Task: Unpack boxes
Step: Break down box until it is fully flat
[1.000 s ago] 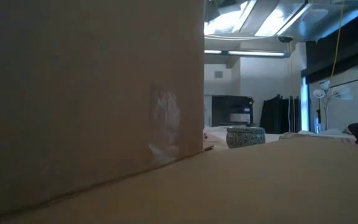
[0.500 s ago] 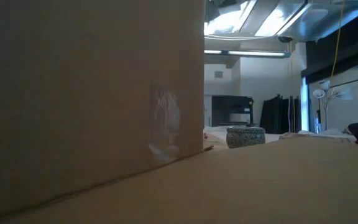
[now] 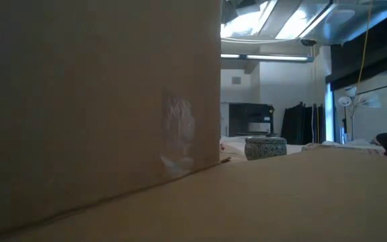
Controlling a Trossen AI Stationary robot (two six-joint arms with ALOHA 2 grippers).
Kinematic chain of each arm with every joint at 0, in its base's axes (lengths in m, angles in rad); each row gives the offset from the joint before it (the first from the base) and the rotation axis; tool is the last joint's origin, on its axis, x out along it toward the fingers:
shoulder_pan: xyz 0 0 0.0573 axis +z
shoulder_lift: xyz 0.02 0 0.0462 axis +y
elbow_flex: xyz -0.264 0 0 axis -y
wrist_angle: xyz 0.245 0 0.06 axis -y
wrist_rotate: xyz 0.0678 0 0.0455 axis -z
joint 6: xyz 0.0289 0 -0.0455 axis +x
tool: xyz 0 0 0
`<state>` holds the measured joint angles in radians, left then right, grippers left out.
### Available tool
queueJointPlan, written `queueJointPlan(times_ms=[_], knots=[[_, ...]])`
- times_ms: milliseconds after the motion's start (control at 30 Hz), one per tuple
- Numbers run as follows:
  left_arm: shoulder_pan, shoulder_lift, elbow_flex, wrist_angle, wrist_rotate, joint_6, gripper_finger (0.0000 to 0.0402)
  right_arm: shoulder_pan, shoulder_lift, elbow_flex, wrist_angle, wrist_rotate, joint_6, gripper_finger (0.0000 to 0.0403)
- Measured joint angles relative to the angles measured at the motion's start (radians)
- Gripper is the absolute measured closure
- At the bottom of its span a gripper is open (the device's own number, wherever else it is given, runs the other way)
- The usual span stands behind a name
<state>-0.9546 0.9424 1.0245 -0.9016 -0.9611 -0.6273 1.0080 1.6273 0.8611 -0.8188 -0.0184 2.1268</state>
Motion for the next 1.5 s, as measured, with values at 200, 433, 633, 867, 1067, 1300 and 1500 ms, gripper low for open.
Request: queueJointPlan(times_ms=[200, 433, 633, 867, 1067, 1300, 1500], knots=[[0.000, 0.000, 0.000, 0.001, 0.000, 0.008, 0.0261, 0.000, -0.002, 0.173, -0.195, 0.001, -0.072, 0.0335], [0.000, 0.000, 0.000, 0.001, 0.000, 0.025, 0.0261, 0.000, -0.004, 0.404, -0.400, 0.071, -0.144, 0.0402], [0.000, 0.000, 0.000, 0.002, 0.000, 0.022, 0.0261, 0.000, -0.005, 0.447, -0.415, 0.078, -0.100, 0.0358], [0.000, 0.000, 0.000, 0.002, 0.000, 0.001, 0.0261, 0.012, -0.005, 0.327, -0.299, -0.054, 0.026, 0.0255], [0.000, 0.000, 0.000, 0.002, 0.000, -0.006, 0.0261, 0.056, -0.005, 0.178, -0.094, -0.113, 0.112, 0.0191], [0.000, 0.000, 0.000, 0.002, 0.000, -0.023, 0.0261, 0.074, -0.008, 0.022, 0.102, -0.109, 0.177, 0.0185], [0.000, 0.000, 0.000, 0.002, 0.000, -0.042, 0.0261, 0.064, -0.007, -0.027, 0.167, -0.134, 0.132, 0.0203]])
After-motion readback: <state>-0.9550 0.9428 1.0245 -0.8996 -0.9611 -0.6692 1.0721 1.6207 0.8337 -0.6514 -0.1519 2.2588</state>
